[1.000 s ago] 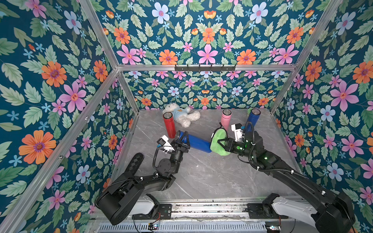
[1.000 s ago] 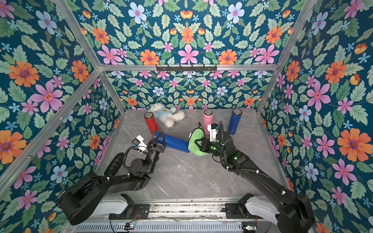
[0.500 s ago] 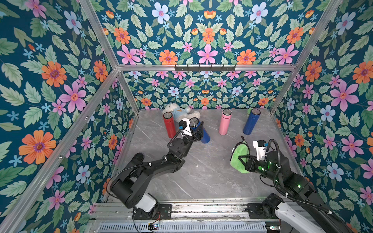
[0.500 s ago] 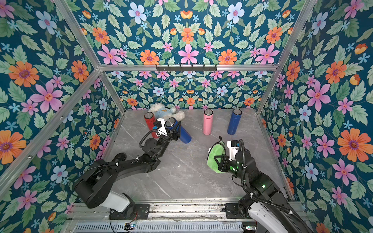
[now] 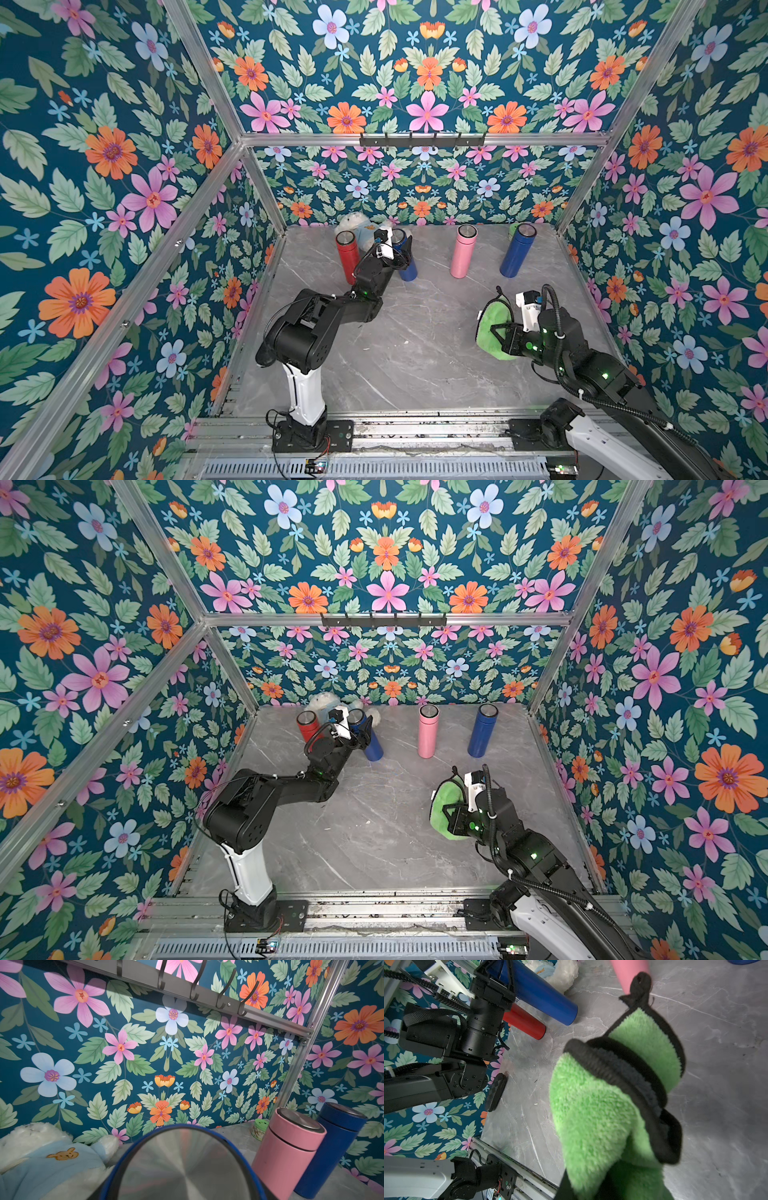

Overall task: Wipe the surface of the thermos
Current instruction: Place the thermos at the center of the board.

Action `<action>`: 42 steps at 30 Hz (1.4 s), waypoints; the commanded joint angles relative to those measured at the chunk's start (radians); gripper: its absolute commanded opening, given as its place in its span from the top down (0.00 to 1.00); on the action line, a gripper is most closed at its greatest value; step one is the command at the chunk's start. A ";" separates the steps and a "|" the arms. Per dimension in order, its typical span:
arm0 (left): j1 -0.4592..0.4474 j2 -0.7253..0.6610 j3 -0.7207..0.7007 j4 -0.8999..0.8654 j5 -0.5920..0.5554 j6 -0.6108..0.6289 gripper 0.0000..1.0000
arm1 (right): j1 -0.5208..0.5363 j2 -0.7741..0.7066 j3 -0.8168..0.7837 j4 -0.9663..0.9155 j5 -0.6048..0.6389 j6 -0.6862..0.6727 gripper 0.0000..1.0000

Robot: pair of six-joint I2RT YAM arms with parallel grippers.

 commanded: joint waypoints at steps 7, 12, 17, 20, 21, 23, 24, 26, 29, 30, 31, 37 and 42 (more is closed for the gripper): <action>0.013 0.049 0.027 0.050 0.058 0.087 1.00 | -0.001 0.065 0.002 0.082 0.008 -0.007 1.00; 0.014 0.059 0.024 0.043 0.071 0.121 1.00 | -0.001 0.082 0.007 0.097 0.002 -0.007 1.00; 0.014 0.076 0.029 0.041 0.078 0.156 1.00 | -0.001 0.081 0.008 0.095 0.001 -0.007 1.00; 0.013 0.084 0.033 0.029 0.086 0.163 0.95 | -0.001 0.077 0.008 0.091 0.003 -0.006 1.00; 0.014 0.084 0.032 0.026 0.088 0.163 0.91 | -0.001 0.075 0.008 0.089 0.004 -0.006 1.00; 0.014 0.085 0.038 0.012 0.092 0.163 0.78 | -0.001 0.073 0.010 0.086 0.006 -0.006 1.00; 0.014 0.087 0.039 0.005 0.092 0.163 0.73 | -0.001 0.072 0.009 0.085 0.007 -0.006 1.00; 0.014 0.087 0.046 -0.012 0.097 0.166 0.62 | -0.001 0.069 0.009 0.084 0.007 -0.006 1.00; 0.014 0.087 0.053 -0.026 0.100 0.164 0.48 | -0.001 0.063 0.004 0.082 0.010 -0.004 1.00; 0.014 0.087 0.055 -0.030 0.100 0.163 0.45 | -0.001 0.062 0.004 0.082 0.010 -0.004 1.00; 0.014 0.087 0.056 -0.034 0.100 0.162 0.43 | -0.001 0.059 0.002 0.082 0.012 -0.003 1.00; 0.013 0.082 0.055 -0.039 0.088 0.155 0.29 | -0.002 0.051 -0.001 0.078 0.016 -0.001 1.00; 0.013 0.074 0.049 -0.045 0.091 0.154 0.21 | -0.001 0.044 -0.008 0.078 0.016 0.002 1.00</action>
